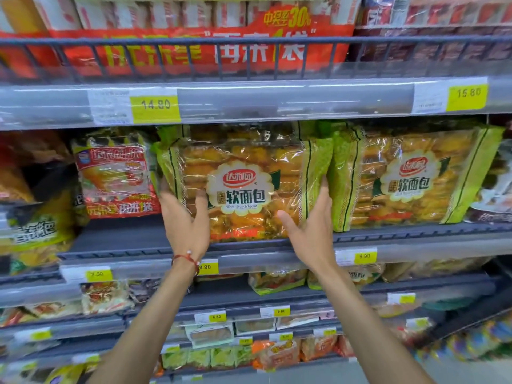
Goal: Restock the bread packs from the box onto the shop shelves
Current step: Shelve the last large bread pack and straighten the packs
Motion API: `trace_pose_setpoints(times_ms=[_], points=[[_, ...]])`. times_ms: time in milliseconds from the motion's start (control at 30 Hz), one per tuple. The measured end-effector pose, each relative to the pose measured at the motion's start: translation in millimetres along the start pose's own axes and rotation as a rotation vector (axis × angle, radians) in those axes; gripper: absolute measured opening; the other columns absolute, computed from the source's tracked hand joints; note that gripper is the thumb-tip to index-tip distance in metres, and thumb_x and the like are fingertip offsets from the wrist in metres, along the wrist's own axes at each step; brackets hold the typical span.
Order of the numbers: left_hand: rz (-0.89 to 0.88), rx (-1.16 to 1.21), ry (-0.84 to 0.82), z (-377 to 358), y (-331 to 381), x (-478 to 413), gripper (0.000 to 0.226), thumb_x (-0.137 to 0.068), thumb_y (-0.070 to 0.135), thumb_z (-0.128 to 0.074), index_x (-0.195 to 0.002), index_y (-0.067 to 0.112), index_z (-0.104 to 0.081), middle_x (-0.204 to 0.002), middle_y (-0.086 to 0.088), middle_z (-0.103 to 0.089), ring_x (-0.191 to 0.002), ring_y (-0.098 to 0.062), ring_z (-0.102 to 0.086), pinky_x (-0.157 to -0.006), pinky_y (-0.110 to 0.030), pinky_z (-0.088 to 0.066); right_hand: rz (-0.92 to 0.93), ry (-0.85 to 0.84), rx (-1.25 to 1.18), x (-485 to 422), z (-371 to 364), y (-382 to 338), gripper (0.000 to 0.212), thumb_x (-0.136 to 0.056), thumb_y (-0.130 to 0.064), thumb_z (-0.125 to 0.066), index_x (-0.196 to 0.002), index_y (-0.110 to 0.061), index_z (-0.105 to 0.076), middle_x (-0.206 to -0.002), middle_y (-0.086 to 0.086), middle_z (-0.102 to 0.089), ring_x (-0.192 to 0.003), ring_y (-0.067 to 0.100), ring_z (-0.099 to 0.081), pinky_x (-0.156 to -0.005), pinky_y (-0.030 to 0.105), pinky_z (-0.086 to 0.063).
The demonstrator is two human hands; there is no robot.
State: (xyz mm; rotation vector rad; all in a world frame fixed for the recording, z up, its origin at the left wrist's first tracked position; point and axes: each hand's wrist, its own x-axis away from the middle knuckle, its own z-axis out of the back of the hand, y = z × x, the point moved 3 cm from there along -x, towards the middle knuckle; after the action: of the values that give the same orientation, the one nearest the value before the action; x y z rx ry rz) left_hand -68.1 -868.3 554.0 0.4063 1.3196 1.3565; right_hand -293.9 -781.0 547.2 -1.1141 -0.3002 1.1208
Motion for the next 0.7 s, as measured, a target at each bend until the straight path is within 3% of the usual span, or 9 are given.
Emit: trace_pose_setpoints(times_ms=[133,300,500,600,700], points=[[-0.020,0.091,-0.011,-8,9,-8,0.096,-0.082,0.060,-0.067,-0.153,0.017,-0.019,-0.155,-0.001,-0.031,-0.143,-0.017,-0.030,-0.116,-0.027,-0.024,0.015,-0.027,-0.052,-14,-1,0,0.116,-0.089,-0.039,-0.079,-0.164,-0.020,0.007,-0.172,0.000,-0.006,-0.153,0.005,-0.007,-0.124,0.031,-0.011],[-0.017,0.079,-0.058,-17,4,-18,0.105,-0.081,0.055,-0.069,-0.155,0.008,-0.011,-0.159,-0.005,-0.017,-0.148,-0.018,-0.017,-0.114,-0.021,-0.009,-0.007,-0.067,-0.089,-30,-4,3,0.119,-0.090,-0.034,-0.079,-0.163,-0.022,0.014,-0.173,-0.005,0.004,-0.159,0.013,0.004,-0.125,0.029,-0.001],[-0.014,0.043,-0.059,-16,4,-18,0.106,-0.080,0.057,-0.069,-0.155,0.008,-0.012,-0.159,-0.007,-0.018,-0.147,-0.019,-0.016,-0.112,-0.022,-0.009,-0.004,-0.012,-0.089,-28,-4,7,0.116,-0.090,-0.034,-0.078,-0.164,-0.021,0.010,-0.173,-0.004,0.002,-0.159,0.012,0.002,-0.124,0.026,-0.003],[-0.037,-0.070,0.059,-10,12,-7,0.106,-0.080,0.059,-0.069,-0.156,0.008,-0.014,-0.159,-0.010,-0.017,-0.145,-0.025,-0.019,-0.115,-0.037,-0.016,-0.001,0.002,-0.072,-18,1,3,0.113,-0.091,-0.039,-0.076,-0.164,-0.022,0.008,-0.172,-0.005,-0.003,-0.149,-0.003,-0.003,-0.119,0.017,-0.007],[-0.018,-0.145,0.154,-11,26,16,0.097,-0.086,0.052,-0.063,-0.157,0.015,-0.007,-0.162,-0.006,-0.006,-0.147,-0.031,-0.011,-0.115,-0.055,-0.017,0.006,0.067,-0.054,-5,11,3,0.088,-0.099,-0.039,-0.067,-0.165,-0.021,-0.011,-0.165,-0.007,-0.020,-0.148,0.004,-0.021,-0.120,0.024,-0.019]])
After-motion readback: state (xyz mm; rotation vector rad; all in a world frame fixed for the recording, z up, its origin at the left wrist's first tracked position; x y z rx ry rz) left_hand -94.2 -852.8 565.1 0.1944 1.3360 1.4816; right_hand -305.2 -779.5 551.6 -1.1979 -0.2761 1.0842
